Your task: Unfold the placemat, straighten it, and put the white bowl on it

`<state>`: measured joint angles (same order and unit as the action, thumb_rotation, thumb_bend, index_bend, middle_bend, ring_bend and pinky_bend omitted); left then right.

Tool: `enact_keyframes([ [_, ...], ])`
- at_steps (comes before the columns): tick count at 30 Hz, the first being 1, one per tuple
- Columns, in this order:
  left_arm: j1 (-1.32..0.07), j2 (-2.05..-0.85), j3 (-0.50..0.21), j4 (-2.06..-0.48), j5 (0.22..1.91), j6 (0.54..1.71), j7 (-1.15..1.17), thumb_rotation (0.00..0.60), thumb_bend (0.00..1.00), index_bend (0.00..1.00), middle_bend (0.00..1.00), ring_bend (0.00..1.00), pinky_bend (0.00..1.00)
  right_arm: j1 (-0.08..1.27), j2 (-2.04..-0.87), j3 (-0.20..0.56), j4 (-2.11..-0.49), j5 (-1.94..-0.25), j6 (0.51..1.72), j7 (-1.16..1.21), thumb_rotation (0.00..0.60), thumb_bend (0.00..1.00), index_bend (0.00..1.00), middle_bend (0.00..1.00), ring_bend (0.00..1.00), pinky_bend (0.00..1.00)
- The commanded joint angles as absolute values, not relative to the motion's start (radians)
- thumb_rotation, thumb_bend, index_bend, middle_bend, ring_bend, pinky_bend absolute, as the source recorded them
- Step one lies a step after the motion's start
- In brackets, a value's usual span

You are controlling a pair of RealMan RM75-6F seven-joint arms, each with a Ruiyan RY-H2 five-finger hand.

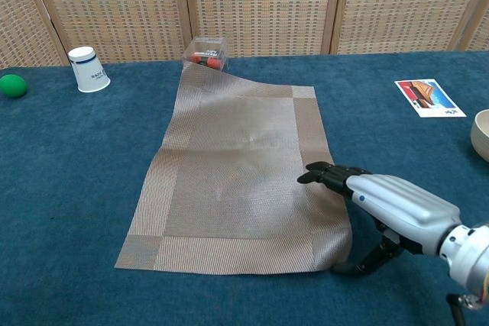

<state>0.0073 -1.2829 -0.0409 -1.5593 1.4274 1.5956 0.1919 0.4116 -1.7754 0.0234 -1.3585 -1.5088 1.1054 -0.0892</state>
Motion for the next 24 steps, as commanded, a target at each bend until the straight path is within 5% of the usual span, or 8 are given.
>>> enact_keyframes([
  [1, 0.008, -1.283, -0.041, -1.560, 1.430, 1.596, 0.192, 0.600, 0.11, 0.12, 0.00, 0.00, 0.00, 0.408, -1.781, 0.020, -1.351, -1.520, 1.125, -0.068, 0.600, 0.39, 0.16, 0.00, 0.00, 0.00],
  [11, 0.012, -1.287, -0.047, -1.564, 1.427, 1.595, 0.194, 0.600, 0.12, 0.14, 0.00, 0.00, 0.00, 0.416, -1.796, 0.038, -1.362, -1.501, 1.124, -0.013, 0.600, 0.42, 0.28, 0.01, 0.00, 0.00],
  [24, 0.011, -1.289, -0.055, -1.558, 1.414, 1.579, 0.187, 0.600, 0.13, 0.17, 0.00, 0.00, 0.00, 0.424, -1.860, 0.065, -1.302, -1.479, 1.140, 0.014, 0.600, 0.45, 0.56, 0.22, 0.00, 0.00],
])
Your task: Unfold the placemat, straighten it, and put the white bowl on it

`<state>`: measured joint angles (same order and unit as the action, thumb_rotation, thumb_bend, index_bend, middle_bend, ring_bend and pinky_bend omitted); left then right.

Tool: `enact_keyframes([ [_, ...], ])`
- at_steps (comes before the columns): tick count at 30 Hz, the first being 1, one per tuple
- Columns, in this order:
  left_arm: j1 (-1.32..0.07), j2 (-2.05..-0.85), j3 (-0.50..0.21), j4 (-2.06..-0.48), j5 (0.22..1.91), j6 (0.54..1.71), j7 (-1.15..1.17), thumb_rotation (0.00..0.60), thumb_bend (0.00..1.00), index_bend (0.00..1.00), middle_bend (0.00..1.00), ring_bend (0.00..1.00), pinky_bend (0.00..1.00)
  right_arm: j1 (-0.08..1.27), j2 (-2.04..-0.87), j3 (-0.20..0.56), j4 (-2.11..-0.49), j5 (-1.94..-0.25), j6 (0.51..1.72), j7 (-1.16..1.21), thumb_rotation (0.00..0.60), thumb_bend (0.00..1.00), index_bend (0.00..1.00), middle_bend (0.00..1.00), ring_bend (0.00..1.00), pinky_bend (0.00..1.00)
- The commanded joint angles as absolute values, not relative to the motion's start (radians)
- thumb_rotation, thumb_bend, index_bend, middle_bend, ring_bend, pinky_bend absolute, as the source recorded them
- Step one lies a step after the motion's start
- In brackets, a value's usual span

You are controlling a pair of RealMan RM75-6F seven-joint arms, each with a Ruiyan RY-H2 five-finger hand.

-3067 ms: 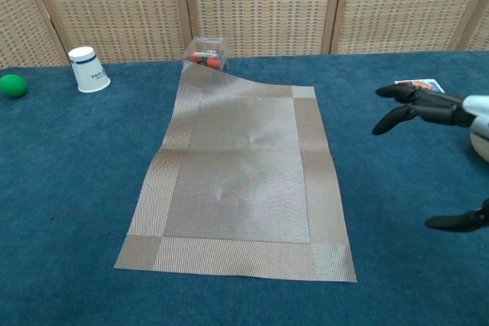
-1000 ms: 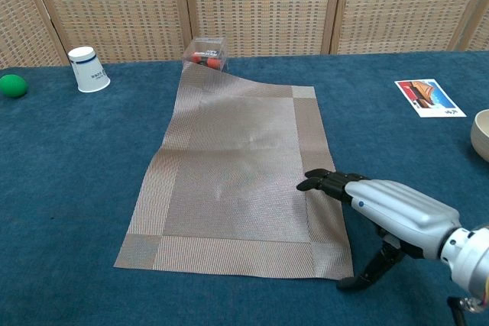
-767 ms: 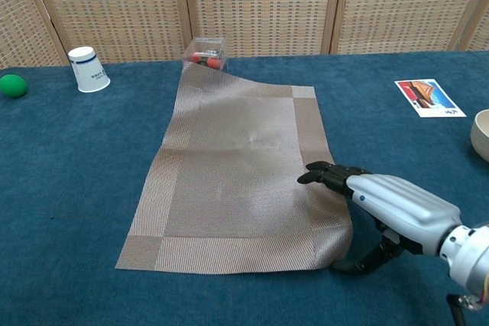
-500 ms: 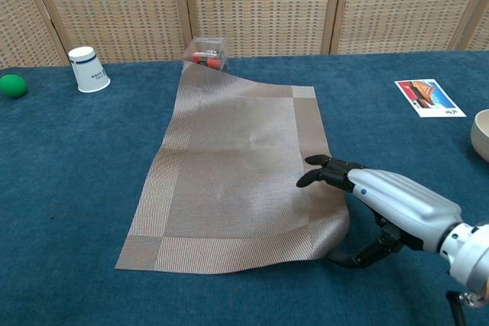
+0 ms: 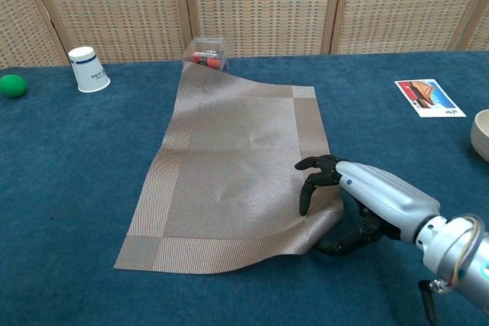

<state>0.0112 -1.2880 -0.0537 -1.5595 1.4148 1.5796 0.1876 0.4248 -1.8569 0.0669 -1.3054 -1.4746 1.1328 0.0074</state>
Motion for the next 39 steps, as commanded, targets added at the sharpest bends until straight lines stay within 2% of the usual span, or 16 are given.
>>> enact_keyframes([
  [1, 0.011, -1.289, -0.055, -1.558, 1.414, 1.578, 0.186, 0.600, 0.13, 0.17, 0.00, 0.00, 0.00, 0.423, -1.860, 0.064, -1.303, -1.481, 1.144, 0.017, 0.600, 0.46, 0.57, 0.23, 0.00, 0.00],
  [11, 0.013, -1.292, -0.055, -1.557, 1.417, 1.577, 0.188, 0.600, 0.13, 0.18, 0.00, 0.00, 0.00, 0.413, -1.831, 0.055, -1.342, -1.490, 1.170, 0.019, 0.600, 0.53, 0.61, 0.23, 0.01, 0.01],
  [22, 0.012, -1.296, -0.058, -1.551, 1.415, 1.573, 0.190, 0.600, 0.13, 0.18, 0.00, 0.00, 0.00, 0.388, -1.761, 0.041, -1.418, -1.509, 1.218, 0.045, 0.600, 0.54, 0.67, 0.25, 0.03, 0.01],
  [31, 0.013, -1.300, -0.057, -1.550, 1.420, 1.575, 0.197, 0.600, 0.13, 0.18, 0.00, 0.00, 0.00, 0.356, -1.672, 0.028, -1.457, -1.526, 1.268, 0.081, 0.600, 0.54, 0.68, 0.26, 0.05, 0.01],
  [39, 0.010, -1.308, -0.056, -1.549, 1.423, 1.572, 0.212, 0.600, 0.13, 0.18, 0.00, 0.00, 0.00, 0.329, -1.550, 0.054, -1.452, -1.510, 1.312, 0.153, 0.600, 0.54, 0.69, 0.26, 0.05, 0.01],
])
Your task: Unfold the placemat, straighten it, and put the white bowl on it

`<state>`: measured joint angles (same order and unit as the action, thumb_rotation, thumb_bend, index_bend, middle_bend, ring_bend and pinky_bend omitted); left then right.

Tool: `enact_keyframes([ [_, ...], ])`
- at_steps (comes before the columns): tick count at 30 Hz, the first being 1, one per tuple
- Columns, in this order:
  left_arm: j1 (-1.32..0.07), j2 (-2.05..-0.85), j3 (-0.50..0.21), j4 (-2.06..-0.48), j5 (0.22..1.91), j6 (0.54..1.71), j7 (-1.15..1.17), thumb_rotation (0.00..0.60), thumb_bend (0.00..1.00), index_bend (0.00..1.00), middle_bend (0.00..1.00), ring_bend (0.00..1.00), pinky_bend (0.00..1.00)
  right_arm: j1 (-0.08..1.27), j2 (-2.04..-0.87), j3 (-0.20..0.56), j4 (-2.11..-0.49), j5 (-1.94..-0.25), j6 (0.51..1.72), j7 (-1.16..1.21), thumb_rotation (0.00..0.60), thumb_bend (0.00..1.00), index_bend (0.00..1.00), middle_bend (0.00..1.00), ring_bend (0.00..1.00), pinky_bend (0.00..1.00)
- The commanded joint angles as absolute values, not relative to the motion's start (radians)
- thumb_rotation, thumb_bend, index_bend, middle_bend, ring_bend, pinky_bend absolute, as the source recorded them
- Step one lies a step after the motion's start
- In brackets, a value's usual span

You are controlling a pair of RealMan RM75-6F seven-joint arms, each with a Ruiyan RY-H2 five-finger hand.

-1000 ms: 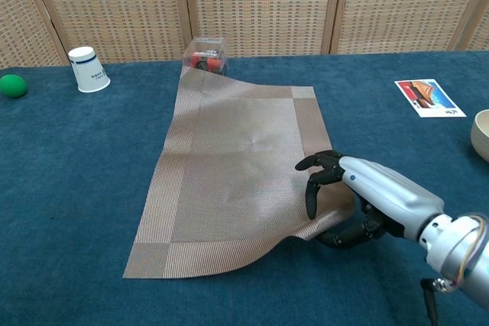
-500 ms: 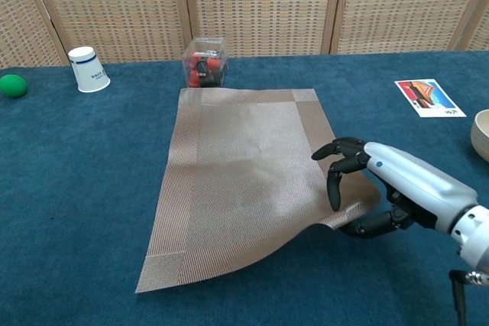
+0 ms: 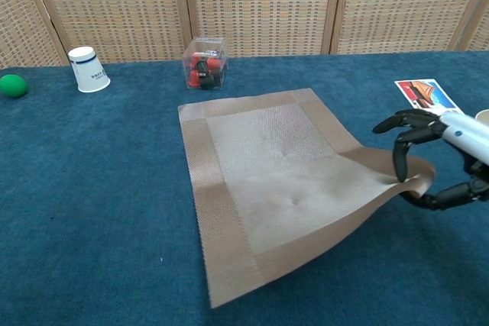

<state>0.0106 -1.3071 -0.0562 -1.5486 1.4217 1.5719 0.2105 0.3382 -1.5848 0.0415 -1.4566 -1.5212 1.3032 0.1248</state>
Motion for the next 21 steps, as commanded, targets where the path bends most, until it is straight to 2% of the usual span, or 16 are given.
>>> enact_keyframes([
  [1, 0.010, -1.309, -0.056, -1.549, 1.423, 1.572, 0.213, 0.600, 0.13, 0.18, 0.00, 0.00, 0.00, 0.328, -1.539, 0.058, -1.449, -1.505, 1.311, 0.163, 0.600, 0.54, 0.69, 0.26, 0.05, 0.01],
  [12, 0.008, -1.313, -0.054, -1.550, 1.426, 1.568, 0.223, 0.600, 0.13, 0.18, 0.00, 0.00, 0.00, 0.331, -1.468, 0.102, -1.412, -1.437, 1.270, 0.237, 0.600, 0.54, 0.69, 0.27, 0.06, 0.01],
  [21, 0.006, -1.317, -0.054, -1.552, 1.429, 1.566, 0.230, 0.600, 0.13, 0.18, 0.00, 0.00, 0.00, 0.389, -1.433, 0.162, -1.340, -1.364, 1.171, 0.200, 0.600, 0.53, 0.70, 0.28, 0.07, 0.01],
])
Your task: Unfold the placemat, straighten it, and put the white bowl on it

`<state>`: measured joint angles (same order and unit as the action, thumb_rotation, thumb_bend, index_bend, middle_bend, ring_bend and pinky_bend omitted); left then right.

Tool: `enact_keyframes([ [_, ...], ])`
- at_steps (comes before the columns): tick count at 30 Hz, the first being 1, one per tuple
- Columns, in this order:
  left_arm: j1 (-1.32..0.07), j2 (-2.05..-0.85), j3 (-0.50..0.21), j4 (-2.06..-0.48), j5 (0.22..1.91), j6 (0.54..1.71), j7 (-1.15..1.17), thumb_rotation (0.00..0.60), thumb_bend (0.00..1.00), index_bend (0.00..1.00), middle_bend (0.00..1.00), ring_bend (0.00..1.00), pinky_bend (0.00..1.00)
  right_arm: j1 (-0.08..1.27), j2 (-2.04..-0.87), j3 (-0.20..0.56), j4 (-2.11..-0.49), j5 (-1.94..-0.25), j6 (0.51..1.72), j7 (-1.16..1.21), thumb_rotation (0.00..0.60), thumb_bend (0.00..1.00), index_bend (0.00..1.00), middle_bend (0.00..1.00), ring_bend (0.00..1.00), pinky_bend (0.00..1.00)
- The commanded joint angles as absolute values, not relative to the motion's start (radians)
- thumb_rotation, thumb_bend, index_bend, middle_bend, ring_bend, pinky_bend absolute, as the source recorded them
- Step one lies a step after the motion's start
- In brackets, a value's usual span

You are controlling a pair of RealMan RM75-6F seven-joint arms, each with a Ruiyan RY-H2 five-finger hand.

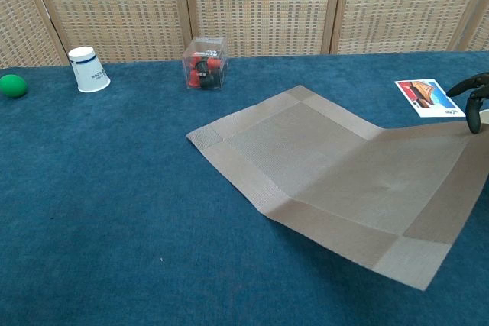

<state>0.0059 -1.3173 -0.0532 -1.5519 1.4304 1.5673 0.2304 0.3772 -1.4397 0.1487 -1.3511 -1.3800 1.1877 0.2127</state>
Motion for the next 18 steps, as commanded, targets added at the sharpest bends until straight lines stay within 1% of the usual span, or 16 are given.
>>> enact_keyframes([
  [1, 0.005, -1.318, -0.054, -1.551, 1.428, 1.566, 0.230, 0.600, 0.13, 0.18, 0.00, 0.00, 0.00, 0.392, -1.432, 0.165, -1.337, -1.359, 1.166, 0.197, 0.600, 0.53, 0.70, 0.28, 0.07, 0.01],
  [9, 0.003, -1.320, -0.055, -1.549, 1.430, 1.564, 0.232, 0.600, 0.13, 0.18, 0.00, 0.00, 0.00, 0.416, -1.423, 0.198, -1.306, -1.313, 1.132, 0.173, 0.600, 0.52, 0.69, 0.28, 0.07, 0.01],
  [11, 0.003, -1.321, -0.054, -1.548, 1.432, 1.564, 0.232, 0.600, 0.13, 0.18, 0.00, 0.00, 0.00, 0.418, -1.418, 0.205, -1.301, -1.301, 1.128, 0.170, 0.600, 0.51, 0.65, 0.25, 0.07, 0.01],
  [13, 0.002, -1.321, -0.055, -1.547, 1.434, 1.565, 0.229, 0.600, 0.13, 0.18, 0.00, 0.00, 0.00, 0.417, -1.405, 0.208, -1.300, -1.294, 1.125, 0.166, 0.600, 0.46, 0.54, 0.17, 0.04, 0.00],
  [15, 0.002, -1.321, -0.054, -1.547, 1.437, 1.566, 0.229, 0.600, 0.13, 0.18, 0.00, 0.00, 0.00, 0.414, -1.385, 0.201, -1.302, -1.297, 1.124, 0.146, 0.600, 0.37, 0.37, 0.05, 0.00, 0.00],
  [17, 0.001, -1.320, -0.056, -1.549, 1.439, 1.567, 0.225, 0.600, 0.13, 0.18, 0.00, 0.00, 0.00, 0.399, -1.356, 0.204, -1.307, -1.291, 1.148, 0.119, 0.600, 0.30, 0.27, 0.00, 0.00, 0.00],
  [18, 0.000, -1.319, -0.057, -1.550, 1.440, 1.567, 0.222, 0.600, 0.13, 0.17, 0.00, 0.00, 0.00, 0.385, -1.341, 0.208, -1.320, -1.287, 1.171, 0.118, 0.600, 0.27, 0.23, 0.00, 0.00, 0.00],
])
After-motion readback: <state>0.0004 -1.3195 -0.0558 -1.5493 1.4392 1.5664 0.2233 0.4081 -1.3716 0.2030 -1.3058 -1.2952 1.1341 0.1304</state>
